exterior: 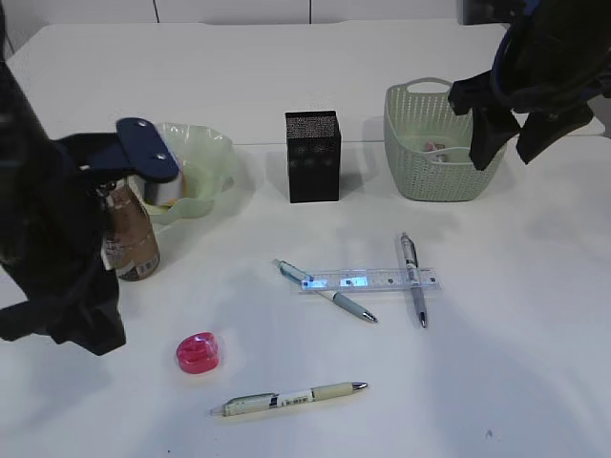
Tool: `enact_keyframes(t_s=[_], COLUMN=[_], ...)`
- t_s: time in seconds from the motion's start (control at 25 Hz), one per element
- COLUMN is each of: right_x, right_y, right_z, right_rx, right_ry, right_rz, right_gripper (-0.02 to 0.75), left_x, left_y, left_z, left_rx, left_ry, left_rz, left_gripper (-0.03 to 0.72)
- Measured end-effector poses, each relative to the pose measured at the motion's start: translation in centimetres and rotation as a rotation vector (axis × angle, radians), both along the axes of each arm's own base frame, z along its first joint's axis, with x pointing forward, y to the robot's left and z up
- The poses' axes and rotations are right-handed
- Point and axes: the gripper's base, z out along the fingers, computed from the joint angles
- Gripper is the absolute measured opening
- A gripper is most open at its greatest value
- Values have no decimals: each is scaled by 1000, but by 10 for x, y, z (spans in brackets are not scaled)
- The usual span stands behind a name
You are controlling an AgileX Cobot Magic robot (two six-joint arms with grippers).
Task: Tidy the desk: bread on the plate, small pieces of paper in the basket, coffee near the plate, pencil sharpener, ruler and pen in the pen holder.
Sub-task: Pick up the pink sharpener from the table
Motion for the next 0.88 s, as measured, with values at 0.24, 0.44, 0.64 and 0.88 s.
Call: enact_keyframes(t_s=[0.24,0.44,0.64,0.88], right_x=[0,0,0,0], right_y=[0,0,0,-1], right_z=[0,0,0,0], right_rx=[0,0,0,-17], right_ry=[0,0,0,-3], right_rz=[0,0,0,1], right_gripper=[426,426,426,426], left_x=[13,25,36,44], left_y=[-21,-28,-35,-41], left_z=[-21,-40,-58,-68], left_rx=[-23,-25,-24,-50], left_ry=[-68,-92,-108,-148], left_rz=[-123,-168,-203,-204], left_gripper=[468,468,456,454])
